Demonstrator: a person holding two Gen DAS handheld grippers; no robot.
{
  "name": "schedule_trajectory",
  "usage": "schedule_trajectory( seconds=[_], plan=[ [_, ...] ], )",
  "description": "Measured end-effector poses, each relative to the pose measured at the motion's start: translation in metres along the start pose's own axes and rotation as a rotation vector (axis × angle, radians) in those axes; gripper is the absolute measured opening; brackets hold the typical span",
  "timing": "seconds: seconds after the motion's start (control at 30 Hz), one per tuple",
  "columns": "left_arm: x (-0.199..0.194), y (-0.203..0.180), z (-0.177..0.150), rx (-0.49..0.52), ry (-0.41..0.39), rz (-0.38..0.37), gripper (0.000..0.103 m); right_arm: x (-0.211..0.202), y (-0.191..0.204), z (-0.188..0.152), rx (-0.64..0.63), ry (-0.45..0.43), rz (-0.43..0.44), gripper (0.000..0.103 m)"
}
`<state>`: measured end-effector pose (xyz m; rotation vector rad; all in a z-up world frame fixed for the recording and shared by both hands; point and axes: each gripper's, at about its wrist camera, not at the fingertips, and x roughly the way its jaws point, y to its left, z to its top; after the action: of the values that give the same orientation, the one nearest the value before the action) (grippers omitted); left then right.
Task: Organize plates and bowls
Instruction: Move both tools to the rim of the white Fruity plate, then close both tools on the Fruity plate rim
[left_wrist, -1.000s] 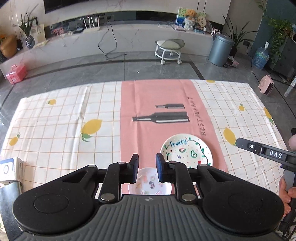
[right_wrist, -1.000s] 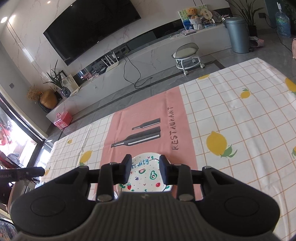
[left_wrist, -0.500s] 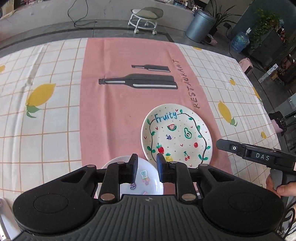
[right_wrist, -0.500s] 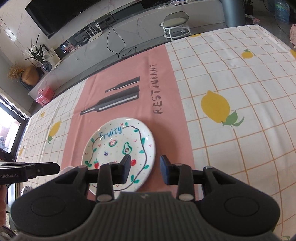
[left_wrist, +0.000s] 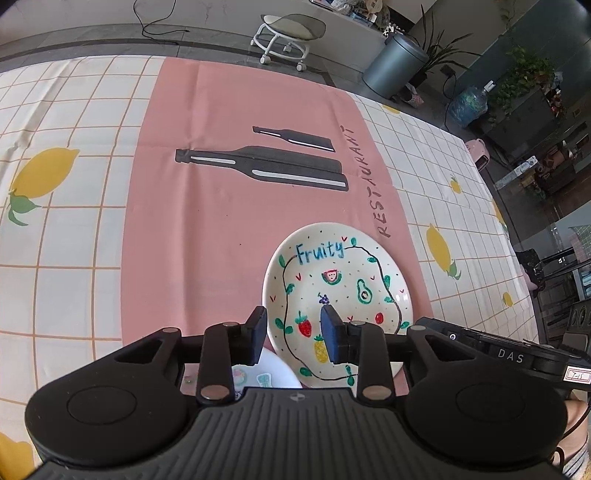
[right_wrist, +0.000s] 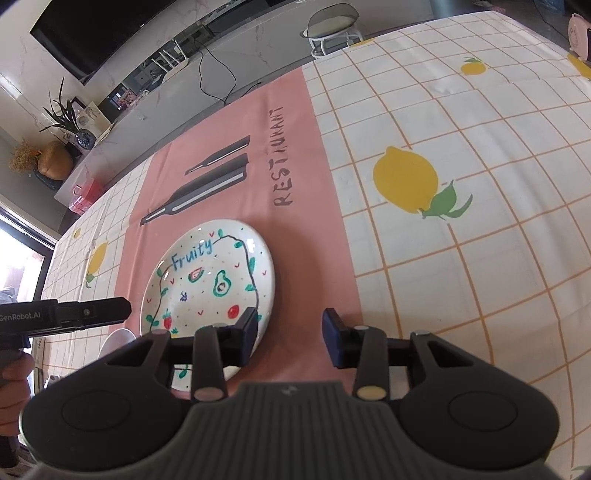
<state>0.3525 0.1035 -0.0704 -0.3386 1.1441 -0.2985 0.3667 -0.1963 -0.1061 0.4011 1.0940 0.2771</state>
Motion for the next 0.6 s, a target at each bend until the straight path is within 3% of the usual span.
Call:
schedule_trajectory(
  seconds=[0.3,0.6],
  plan=[
    [0.021,0.017,-0.004,-0.089,0.047,-0.056,0.037,0.004,0.005,-0.002,-0.002,0.0,0.034,0.041],
    [0.021,0.027,-0.006,-0.164,0.008,-0.122,0.038,0.009,0.002,-0.003,0.04,0.017,0.115,0.041]
  ],
)
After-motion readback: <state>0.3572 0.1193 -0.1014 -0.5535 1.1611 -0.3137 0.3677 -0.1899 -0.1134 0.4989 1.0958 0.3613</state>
